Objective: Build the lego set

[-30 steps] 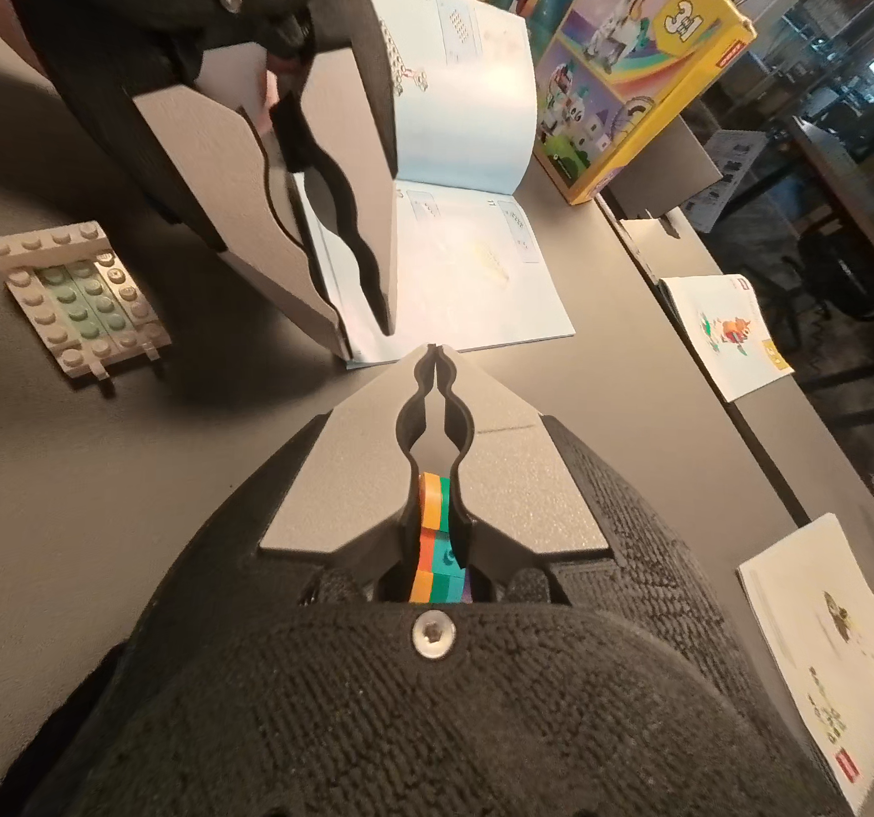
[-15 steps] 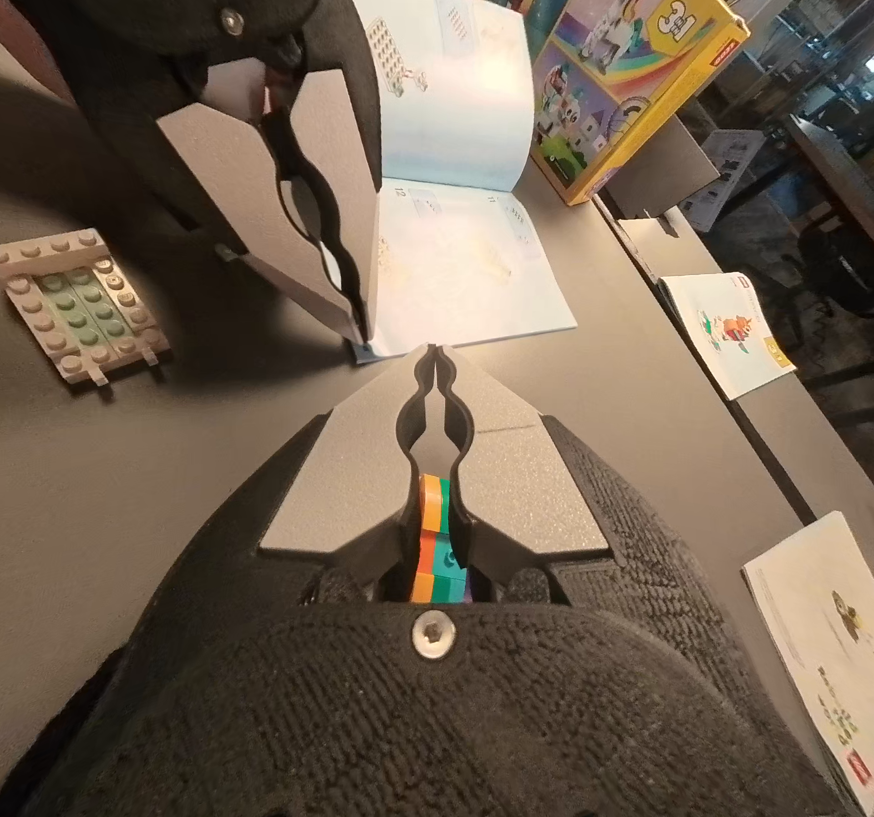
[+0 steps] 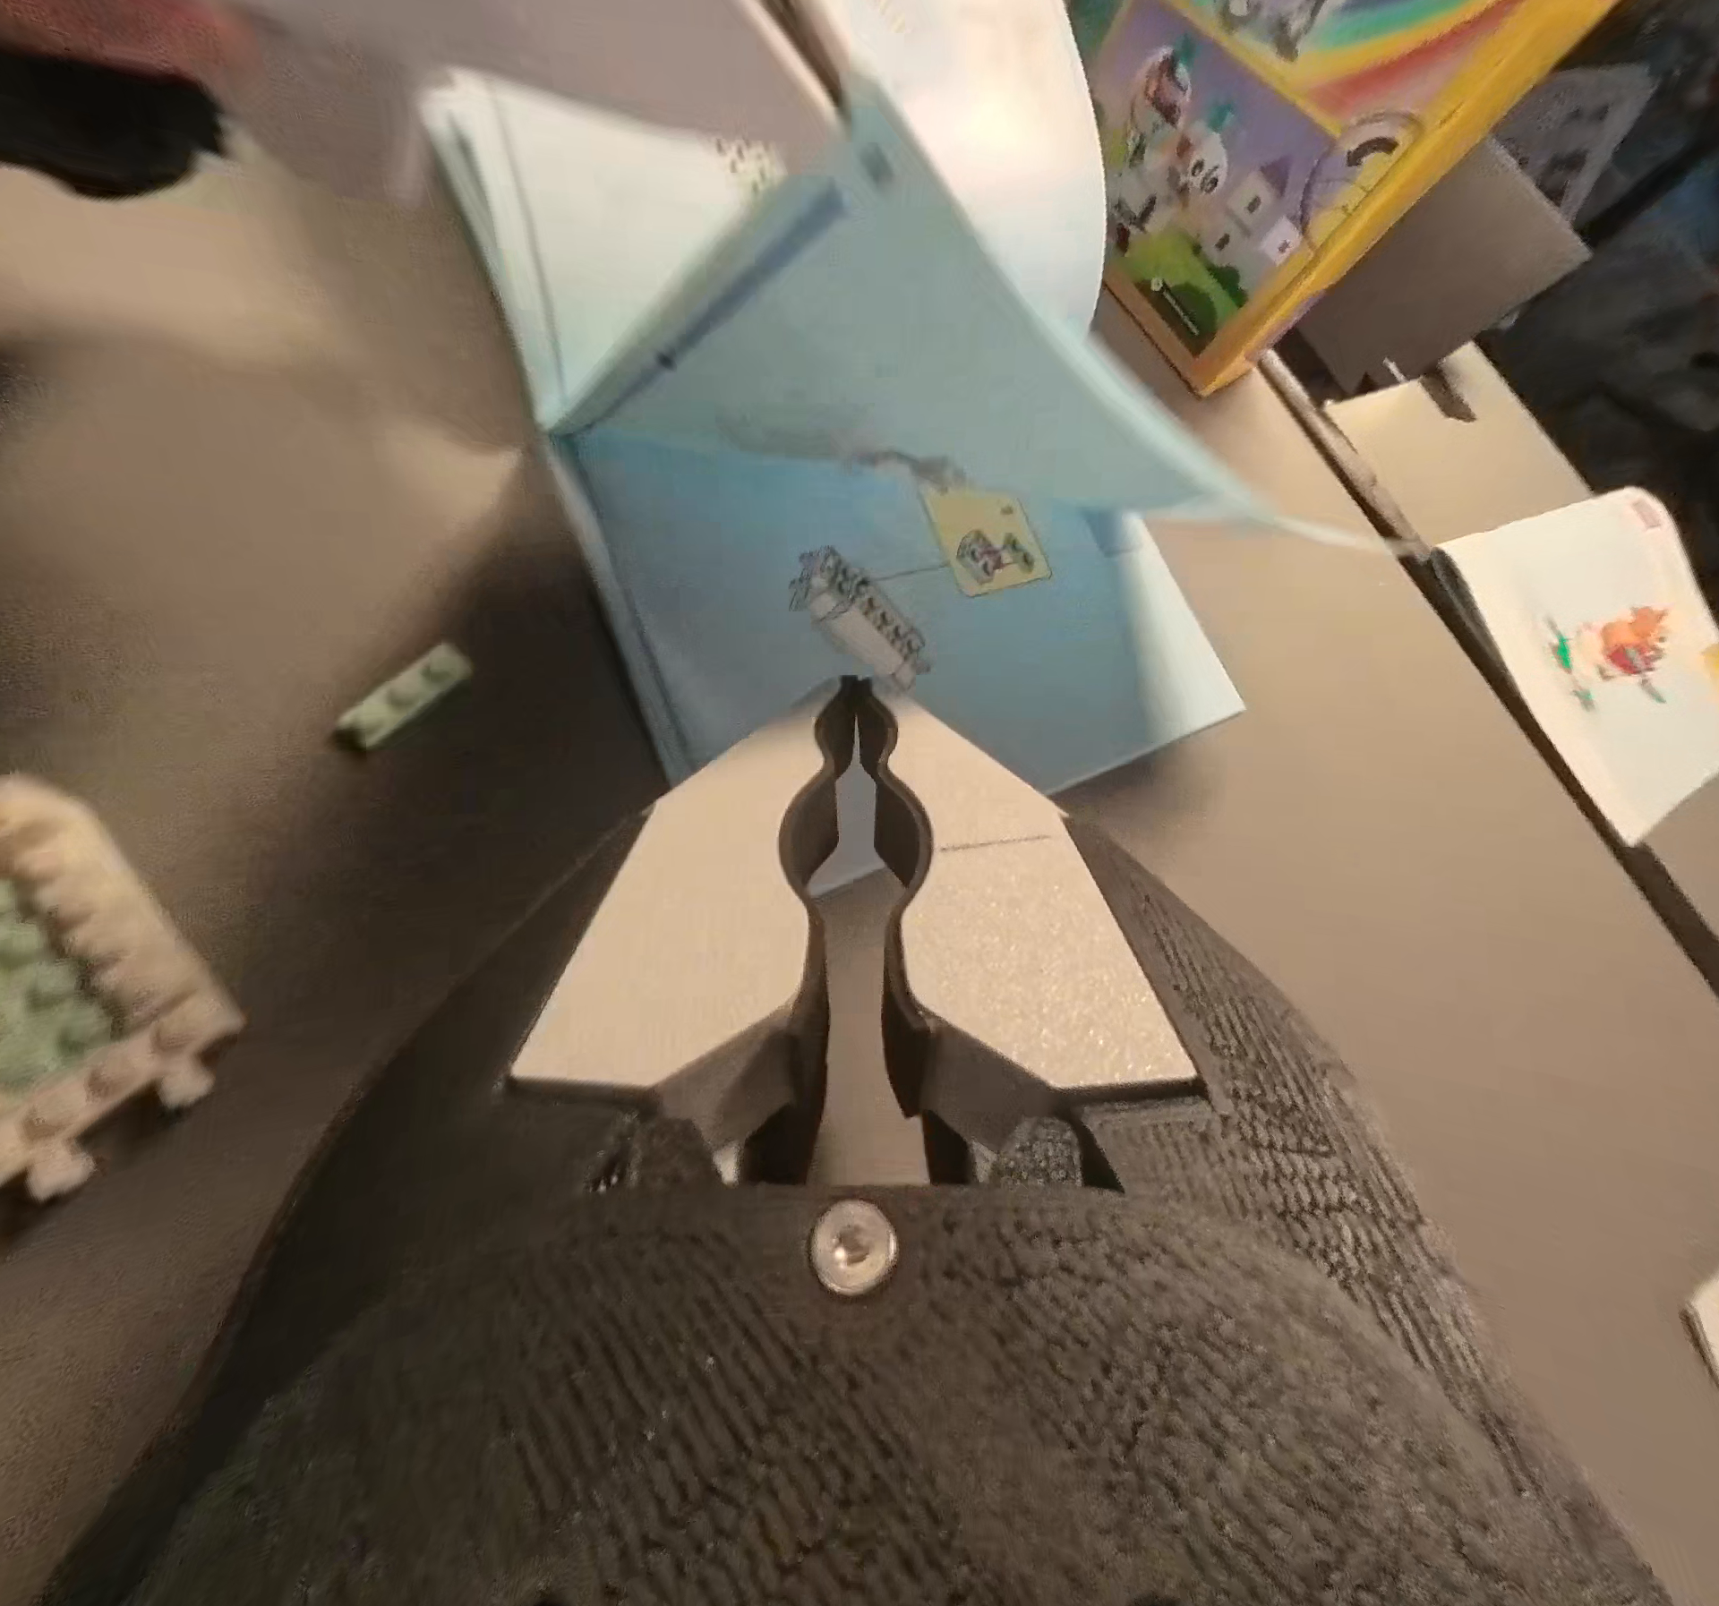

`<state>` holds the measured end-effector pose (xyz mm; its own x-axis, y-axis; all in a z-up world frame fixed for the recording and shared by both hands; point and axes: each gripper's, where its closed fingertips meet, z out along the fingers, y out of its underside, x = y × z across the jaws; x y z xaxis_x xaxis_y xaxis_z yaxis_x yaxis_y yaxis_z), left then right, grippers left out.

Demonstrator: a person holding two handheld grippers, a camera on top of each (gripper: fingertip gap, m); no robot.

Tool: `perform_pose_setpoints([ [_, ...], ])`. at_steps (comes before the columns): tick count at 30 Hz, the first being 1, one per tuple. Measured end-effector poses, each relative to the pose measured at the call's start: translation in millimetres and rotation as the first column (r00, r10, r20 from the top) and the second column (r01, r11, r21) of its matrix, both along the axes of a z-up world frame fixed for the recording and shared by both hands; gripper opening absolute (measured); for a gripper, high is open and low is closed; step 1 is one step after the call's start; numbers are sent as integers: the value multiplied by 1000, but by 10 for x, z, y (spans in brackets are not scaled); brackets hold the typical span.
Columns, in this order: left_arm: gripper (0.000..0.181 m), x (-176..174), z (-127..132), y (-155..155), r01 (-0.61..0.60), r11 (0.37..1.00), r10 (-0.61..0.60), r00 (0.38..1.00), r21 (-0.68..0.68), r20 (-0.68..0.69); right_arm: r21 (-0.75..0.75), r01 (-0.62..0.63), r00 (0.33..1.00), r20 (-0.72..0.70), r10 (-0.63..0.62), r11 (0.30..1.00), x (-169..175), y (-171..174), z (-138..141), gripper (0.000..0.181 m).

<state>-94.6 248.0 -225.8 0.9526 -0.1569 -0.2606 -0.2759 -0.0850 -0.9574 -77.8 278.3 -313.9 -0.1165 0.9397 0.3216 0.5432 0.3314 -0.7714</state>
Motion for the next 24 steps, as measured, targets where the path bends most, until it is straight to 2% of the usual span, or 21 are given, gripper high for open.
perform_pose_setpoints([
  [1,0,-87,77,-57,-31,999,29,999,42,35,-14,20,1000,3,-20,1000,-83,41,0,0],
  [5,0,-396,205,-270,-135,983,113,979,122,171,-123,97,995,-13,-100,988,-402,119,41,0],
  [9,0,-596,118,-379,-183,979,155,952,87,265,-211,175,984,17,-175,962,-580,172,46,0],
  [12,0,-728,79,-435,-219,974,186,924,64,333,-285,228,971,-2,-239,931,-664,216,180,0],
  [14,0,-817,72,-470,-249,967,207,898,60,388,-412,227,962,-46,-269,883,-747,198,297,0],
  [16,0,-935,62,-517,-301,952,247,868,61,431,-584,195,941,-114,-317,788,-849,155,392,0],
  [17,0,-1005,56,-547,-336,939,274,852,66,447,-637,177,924,-155,-349,750,-890,151,413,0],
  [18,0,-1062,51,-575,-365,928,294,837,71,462,-649,173,904,-195,-381,740,-911,172,412,0],
  [22,0,-1164,13,-637,-408,911,322,799,64,508,-575,173,908,-222,-355,800,-942,118,314,0],
  [24,0,-1165,7,-657,-410,910,321,793,64,518,-574,173,914,-208,-347,800,-942,111,292,0],
])
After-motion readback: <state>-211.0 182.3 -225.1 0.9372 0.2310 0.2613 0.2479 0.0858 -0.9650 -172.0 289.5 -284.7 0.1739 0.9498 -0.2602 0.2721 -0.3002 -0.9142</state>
